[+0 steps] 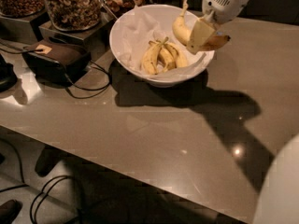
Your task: Pick banana from white bowl
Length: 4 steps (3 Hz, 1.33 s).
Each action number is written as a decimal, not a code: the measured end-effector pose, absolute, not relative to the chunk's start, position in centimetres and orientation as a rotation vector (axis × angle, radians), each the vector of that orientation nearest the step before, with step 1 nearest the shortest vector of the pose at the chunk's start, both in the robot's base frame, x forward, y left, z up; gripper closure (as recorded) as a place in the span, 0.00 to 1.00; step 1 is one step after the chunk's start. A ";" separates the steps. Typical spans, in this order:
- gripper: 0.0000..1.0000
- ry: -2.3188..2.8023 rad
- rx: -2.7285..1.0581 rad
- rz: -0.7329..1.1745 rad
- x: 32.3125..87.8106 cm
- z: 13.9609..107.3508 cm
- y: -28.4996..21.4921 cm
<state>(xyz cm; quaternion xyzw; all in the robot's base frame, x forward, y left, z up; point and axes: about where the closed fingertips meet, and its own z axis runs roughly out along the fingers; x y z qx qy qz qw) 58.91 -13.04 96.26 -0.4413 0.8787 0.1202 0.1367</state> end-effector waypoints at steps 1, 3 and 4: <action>1.00 2.595 -1.246 0.366 55.7 96.0 -13.6; 1.00 2.637 -1.204 0.425 53.3 93.9 -14.6; 1.00 2.637 -1.204 0.425 53.2 93.9 -14.6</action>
Offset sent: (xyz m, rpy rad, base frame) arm -0.1145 -0.0416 -0.0455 0.0227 0.2358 -0.0743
